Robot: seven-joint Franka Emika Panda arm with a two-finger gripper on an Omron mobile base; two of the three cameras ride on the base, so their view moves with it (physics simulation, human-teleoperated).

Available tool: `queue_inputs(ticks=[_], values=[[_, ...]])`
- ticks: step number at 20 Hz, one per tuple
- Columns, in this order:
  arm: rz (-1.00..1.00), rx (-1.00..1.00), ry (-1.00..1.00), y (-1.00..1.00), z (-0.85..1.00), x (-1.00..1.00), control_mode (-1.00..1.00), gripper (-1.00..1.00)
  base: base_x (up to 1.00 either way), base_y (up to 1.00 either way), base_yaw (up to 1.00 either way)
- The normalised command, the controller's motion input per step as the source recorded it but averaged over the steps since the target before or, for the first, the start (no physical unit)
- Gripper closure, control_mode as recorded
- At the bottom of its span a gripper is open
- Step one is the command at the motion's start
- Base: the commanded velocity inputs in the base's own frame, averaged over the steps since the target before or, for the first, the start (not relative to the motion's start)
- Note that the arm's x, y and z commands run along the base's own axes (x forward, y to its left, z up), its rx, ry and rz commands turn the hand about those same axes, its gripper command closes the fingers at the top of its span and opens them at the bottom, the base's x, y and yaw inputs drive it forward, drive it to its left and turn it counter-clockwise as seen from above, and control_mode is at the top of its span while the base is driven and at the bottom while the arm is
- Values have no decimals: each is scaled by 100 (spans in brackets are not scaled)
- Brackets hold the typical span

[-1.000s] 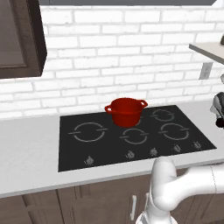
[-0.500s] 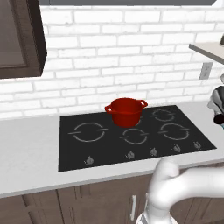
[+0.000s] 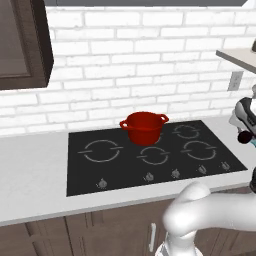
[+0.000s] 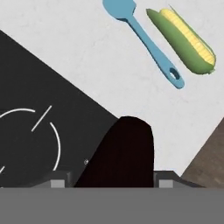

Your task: Put the corn and avocado in the pot. Retrieve the spatula and lightly stir the vegetables in the pot.

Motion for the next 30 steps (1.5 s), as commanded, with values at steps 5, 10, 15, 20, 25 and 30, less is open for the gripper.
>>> queue_inputs(ticks=[5,10,15,20,25,30], values=[[14,0,-2,47,27,-7,-100,100,0,0,0],[18,0,-9,41,28,-6,-100,100,0,0,0],[20,0,-10,39,24,-4,-100,100,0,0,0],[22,0,-9,43,26,-7,-100,100,0,0,0],[26,0,-5,38,29,-2,-100,100,0,0,0],[23,0,-2,42,18,4,-100,100,0,0,0]])
